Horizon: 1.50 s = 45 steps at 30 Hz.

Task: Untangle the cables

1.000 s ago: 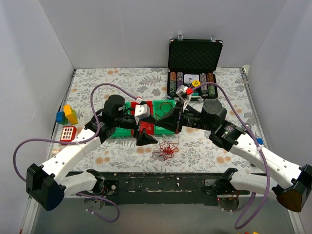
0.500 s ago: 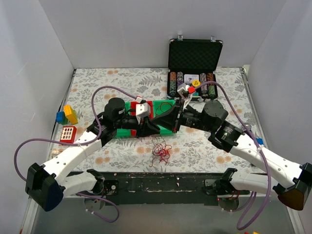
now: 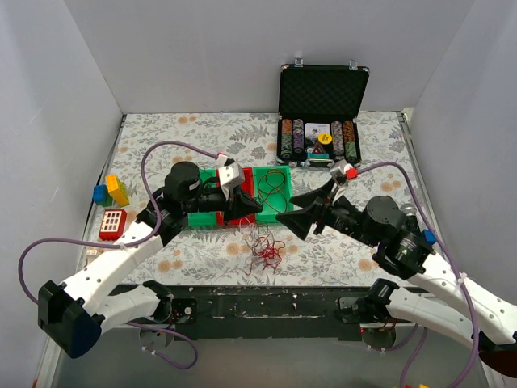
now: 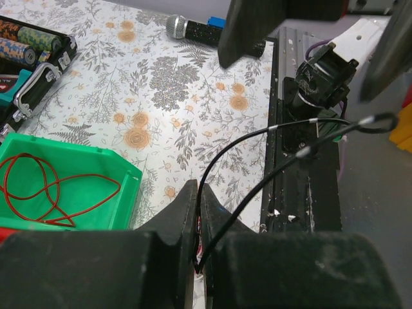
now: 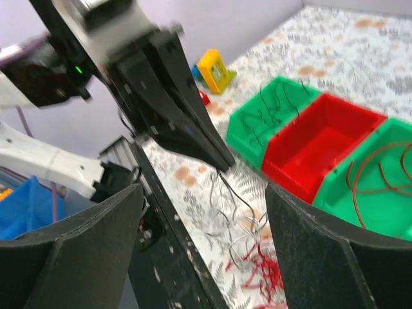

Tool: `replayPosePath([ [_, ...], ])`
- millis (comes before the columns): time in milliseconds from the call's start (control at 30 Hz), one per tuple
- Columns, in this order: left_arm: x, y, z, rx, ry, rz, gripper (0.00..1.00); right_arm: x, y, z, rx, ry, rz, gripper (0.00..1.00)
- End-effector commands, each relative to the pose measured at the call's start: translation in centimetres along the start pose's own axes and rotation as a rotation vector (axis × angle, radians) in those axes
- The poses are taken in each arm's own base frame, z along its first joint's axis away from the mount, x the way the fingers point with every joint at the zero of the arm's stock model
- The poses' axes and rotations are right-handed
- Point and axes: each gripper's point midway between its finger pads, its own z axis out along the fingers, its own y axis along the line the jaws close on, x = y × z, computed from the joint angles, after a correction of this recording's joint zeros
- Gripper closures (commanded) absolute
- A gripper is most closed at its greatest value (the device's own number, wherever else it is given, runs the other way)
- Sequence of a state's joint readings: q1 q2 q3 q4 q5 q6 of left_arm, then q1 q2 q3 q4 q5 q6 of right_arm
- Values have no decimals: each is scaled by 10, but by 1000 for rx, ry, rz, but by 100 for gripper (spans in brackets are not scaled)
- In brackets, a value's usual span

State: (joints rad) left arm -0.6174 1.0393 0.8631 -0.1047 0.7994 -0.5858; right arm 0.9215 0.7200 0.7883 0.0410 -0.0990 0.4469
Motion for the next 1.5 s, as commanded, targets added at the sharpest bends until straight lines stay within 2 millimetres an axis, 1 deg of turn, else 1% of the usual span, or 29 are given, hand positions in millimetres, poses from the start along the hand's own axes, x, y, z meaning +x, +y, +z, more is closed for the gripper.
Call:
replayPosePath([
  [0,-35,-5,-7,-18,-66,16,100,40,-18,-7,42,74,28,15],
  [67,-43,-5,-8,-24,-81,19,100,64,-19,-8,11,121,48,14],
  [167,-57,-7,-10,-23,-106,22,100,95,-27,-3,-19,139,87,13],
  [200,-60,-8,-10,-21,-109,20,100,101,-29,-1,-24,135,86,13],
  [267,-67,-9,-11,-21,-121,19,100,108,-38,4,-3,121,72,12],
  [367,-80,-8,-13,-35,-139,22,100,106,-41,14,-2,91,40,12],
  [467,-91,-8,-15,-41,-154,34,100,102,-37,25,-14,62,3,11],
  [533,-99,-9,-17,-42,-166,42,100,97,-31,31,-26,34,-31,11],
  [633,-111,-10,-19,-50,-185,65,100,100,-26,42,-29,21,-63,11],
  [667,-114,-9,-20,-57,-188,80,100,107,-24,45,-32,45,-68,11],
  [733,-122,-6,-23,-79,-196,109,100,115,-27,52,8,60,-76,10],
  [800,-132,-4,-27,-104,-208,133,100,128,-28,55,22,82,-83,10],
  [933,-150,-10,-34,-111,-233,146,100,149,-32,61,57,115,-93,9],
  [1167,-204,-28,-54,-116,-334,155,100,185,-53,64,135,178,-59,9],
  [1333,-234,-37,-68,-130,-395,172,100,204,-60,63,169,210,-37,9],
  [1400,-248,-37,-75,-162,-426,216,100,211,-60,63,173,227,-28,8],
  [1467,-264,-25,-87,-270,-468,272,100,219,-63,61,189,258,-23,8],
])
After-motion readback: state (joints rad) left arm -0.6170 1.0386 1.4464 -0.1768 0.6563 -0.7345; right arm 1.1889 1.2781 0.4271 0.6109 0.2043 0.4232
